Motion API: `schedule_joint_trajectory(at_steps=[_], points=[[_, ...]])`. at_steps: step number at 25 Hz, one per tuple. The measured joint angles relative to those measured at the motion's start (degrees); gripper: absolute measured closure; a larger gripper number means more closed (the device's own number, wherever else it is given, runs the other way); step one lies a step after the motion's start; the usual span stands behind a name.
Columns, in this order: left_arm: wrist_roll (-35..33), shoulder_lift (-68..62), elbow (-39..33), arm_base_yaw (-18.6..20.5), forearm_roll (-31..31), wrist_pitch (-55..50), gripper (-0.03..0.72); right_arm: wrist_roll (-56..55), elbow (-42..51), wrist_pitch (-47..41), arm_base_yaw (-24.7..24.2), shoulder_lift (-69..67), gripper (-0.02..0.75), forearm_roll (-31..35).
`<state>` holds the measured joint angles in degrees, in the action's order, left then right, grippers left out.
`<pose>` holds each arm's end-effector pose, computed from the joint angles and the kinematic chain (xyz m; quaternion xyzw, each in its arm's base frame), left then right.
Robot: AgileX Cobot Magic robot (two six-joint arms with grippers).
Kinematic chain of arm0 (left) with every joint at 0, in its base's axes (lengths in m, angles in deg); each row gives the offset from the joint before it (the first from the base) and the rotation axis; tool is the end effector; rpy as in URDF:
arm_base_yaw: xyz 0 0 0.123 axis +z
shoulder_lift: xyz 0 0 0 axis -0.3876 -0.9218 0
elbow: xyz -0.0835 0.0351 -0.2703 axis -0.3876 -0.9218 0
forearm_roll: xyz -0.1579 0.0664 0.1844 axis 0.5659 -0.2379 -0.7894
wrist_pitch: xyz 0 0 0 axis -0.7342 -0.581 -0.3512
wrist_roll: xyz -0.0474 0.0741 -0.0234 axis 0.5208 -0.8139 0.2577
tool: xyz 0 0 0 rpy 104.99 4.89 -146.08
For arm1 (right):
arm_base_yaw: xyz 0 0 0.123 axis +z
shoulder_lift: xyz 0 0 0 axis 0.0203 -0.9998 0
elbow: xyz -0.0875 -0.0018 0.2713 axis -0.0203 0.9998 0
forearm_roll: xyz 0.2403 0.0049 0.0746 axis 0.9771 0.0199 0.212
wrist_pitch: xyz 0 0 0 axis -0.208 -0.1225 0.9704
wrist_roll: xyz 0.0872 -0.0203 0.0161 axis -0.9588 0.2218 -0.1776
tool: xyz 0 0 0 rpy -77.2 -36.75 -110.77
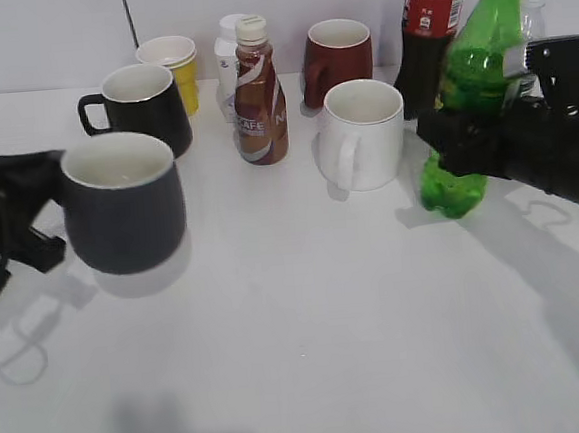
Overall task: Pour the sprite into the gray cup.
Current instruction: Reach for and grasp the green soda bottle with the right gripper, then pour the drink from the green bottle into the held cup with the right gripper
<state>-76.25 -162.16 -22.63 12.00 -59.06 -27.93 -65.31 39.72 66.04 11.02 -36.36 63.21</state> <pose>0.2339 -0.0717 0.1889 0.2944 0.7275 -0.0675 0.6161 0.2936 0.0885 0.1573 -0.1282 0.7725 0.2006 0.5886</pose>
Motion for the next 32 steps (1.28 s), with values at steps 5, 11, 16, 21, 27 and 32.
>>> schedule_joint_trajectory(at_steps=[5, 11, 16, 21, 27, 32], points=[[1.6, 1.0, 0.0, -7.5, 0.6, -4.0, 0.63, 0.2, 0.6, -6.6, 0.3, 4.6, 0.31, -4.4], [2.5, 4.5, 1.3, -14.7, 3.7, -9.5, 0.63, 14.4, -0.5, -24.3, 6.5, 19.1, 0.31, -7.9], [2.5, 6.2, 5.5, -20.2, 4.0, -15.7, 0.63, 27.1, -6.3, -36.5, 14.5, 23.2, 0.31, -7.9], [2.5, 6.4, 9.2, -22.8, 4.0, -19.5, 0.63, 37.3, -11.9, -44.8, 18.8, 23.2, 0.31, -7.8], [2.5, 6.4, 9.5, -23.0, 4.0, -20.1, 0.63, 50.3, -14.3, -47.1, 19.1, 23.2, 0.31, -7.8], [2.5, 6.4, 9.8, -24.2, 4.0, -19.8, 0.63, 55.8, -14.3, -47.6, 19.1, 23.2, 0.31, -7.8]])
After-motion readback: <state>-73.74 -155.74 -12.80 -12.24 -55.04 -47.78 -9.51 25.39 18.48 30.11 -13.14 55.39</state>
